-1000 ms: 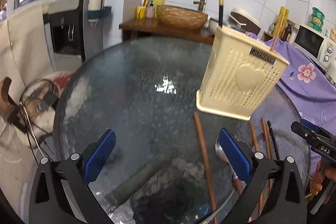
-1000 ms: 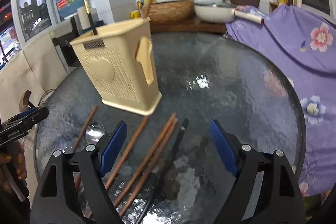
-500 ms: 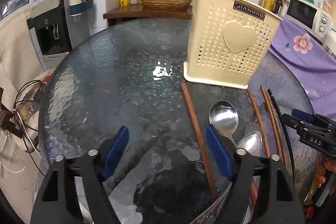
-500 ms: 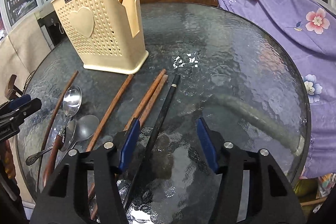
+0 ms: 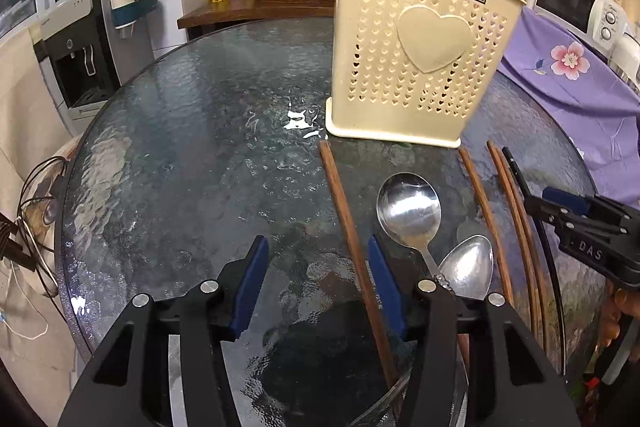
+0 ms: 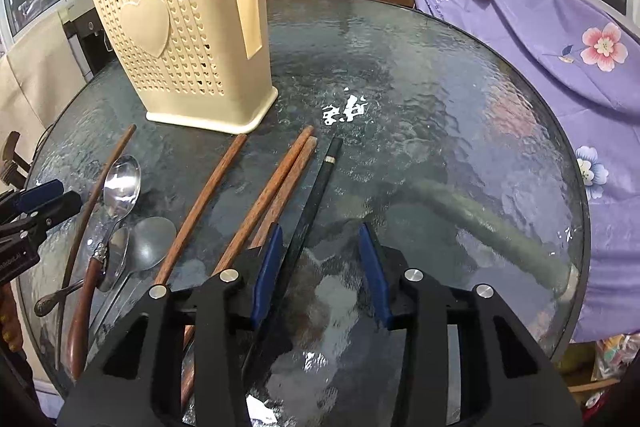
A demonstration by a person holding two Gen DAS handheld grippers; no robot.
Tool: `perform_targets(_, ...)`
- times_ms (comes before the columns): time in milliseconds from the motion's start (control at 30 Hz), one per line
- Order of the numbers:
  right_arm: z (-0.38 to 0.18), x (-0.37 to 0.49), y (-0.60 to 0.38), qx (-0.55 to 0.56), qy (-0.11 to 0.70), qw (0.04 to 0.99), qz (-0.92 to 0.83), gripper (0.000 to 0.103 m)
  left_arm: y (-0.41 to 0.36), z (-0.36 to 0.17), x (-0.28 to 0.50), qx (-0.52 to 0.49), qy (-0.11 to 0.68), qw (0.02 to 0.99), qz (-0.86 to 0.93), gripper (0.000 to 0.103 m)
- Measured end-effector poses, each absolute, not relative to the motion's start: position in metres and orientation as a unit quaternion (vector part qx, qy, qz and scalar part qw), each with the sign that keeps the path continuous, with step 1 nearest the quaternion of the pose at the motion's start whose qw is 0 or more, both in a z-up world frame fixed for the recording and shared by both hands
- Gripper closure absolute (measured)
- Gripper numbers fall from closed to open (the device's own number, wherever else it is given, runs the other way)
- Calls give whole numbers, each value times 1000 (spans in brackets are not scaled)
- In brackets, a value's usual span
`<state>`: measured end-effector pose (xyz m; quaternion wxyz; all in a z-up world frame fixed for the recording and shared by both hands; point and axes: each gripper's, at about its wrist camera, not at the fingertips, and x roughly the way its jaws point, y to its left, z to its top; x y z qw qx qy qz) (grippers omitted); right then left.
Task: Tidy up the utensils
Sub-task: 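Move both tools back down toward the remaining wooden chopsticks, then grasp a wooden chopstick with the left tool while the right tool grasps another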
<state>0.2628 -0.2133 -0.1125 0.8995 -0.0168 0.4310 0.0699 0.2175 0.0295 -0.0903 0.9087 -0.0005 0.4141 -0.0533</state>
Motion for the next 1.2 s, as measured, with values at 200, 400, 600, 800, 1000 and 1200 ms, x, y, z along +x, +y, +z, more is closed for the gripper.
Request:
perform_targets(200, -112, 273, -208, -22, 431, 899, 70, 65, 14, -99, 223, 24, 425, 903, -58, 55)
perform_targets(400, -110, 283, -207, -20, 438, 896, 72, 73, 8, -100, 239, 40, 429, 901, -57, 59)
perform_targets(600, -108, 298, -206, -17, 444, 893, 73, 80, 10, -97, 269, 34, 438, 897, -51, 73)
perform_targets(800, -108, 309, -201, -20, 443, 894, 65, 88, 8, -96, 287, 37, 442, 895, -47, 85)
perform_targets(1000, -107, 320, -199, -14, 440, 896, 61, 94, 10, -96, 293, 37, 446, 893, -46, 94)
perform_targets(1200, -108, 323, -193, -20, 439, 896, 62, 95, 12, -96, 297, 29, 447, 893, -45, 94)
